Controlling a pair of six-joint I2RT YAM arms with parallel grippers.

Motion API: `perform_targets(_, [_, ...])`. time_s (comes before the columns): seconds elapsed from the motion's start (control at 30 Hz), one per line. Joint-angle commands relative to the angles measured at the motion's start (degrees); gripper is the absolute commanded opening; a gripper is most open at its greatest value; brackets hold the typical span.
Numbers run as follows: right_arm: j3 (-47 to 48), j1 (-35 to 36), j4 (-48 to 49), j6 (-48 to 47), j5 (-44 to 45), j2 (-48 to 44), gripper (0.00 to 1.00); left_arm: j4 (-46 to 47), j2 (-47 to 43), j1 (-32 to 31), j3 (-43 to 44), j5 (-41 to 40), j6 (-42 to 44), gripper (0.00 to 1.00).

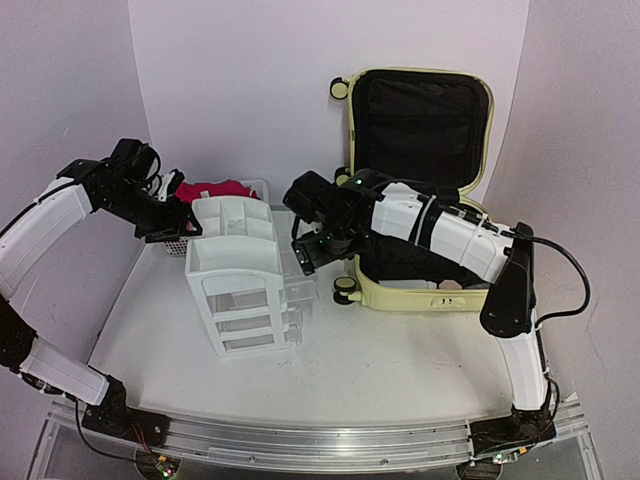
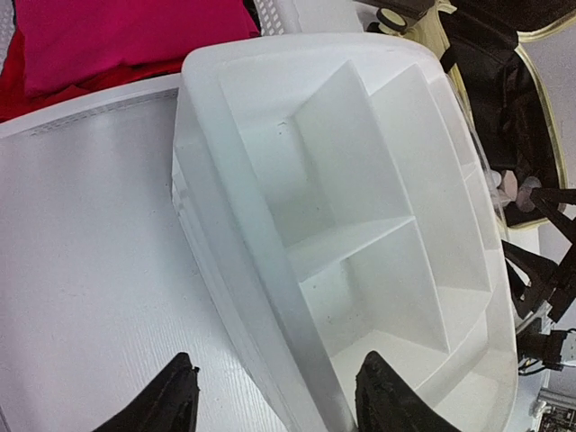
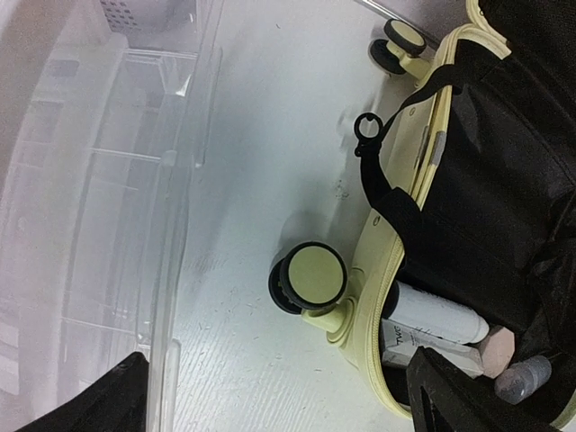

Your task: Open, take out, and arrange the luggage

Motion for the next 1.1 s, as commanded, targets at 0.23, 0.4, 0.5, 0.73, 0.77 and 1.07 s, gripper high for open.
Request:
perform_targets(0.23, [-5.1,0.1,0.0,-0.7,7.8,-4.7,0.98,-8.5,4.2,-0.1,4.1,-19.8,5.9,0.41])
perform_targets(0.4, [-5.8,0.1,-0.1,-0.6,7.2,-5.7,0.98,-9.5,4.4,-0.1,5.1,-20.6,6.2,0.4])
perform_targets(0.5, [-4.4,0.1,0.2,-2.7,1.1,-7.1,0.98,-9.4,4.1,-0.1,6.3,-18.8,5.7,0.46])
perform_targets(0.73, [-2.1,-0.3,1.5,-18.5,-15.0,-13.5,0.98,-9.6,4.0,0.0,13.8,-15.2,4.4,0.78])
perform_targets(0.77, [-2.8,-1.5,1.4,-20.1,-15.7,-14.8,0.98,-9.5,3.6,0.0,14.7,-15.6,3.5,0.82])
perform_targets(1.07, [-23.4,-20.6,8.2,-34.7,-28.2,-24.1,0.98,9.3,-0.6,2.1,9.0,-17.5,-5.2,0.9])
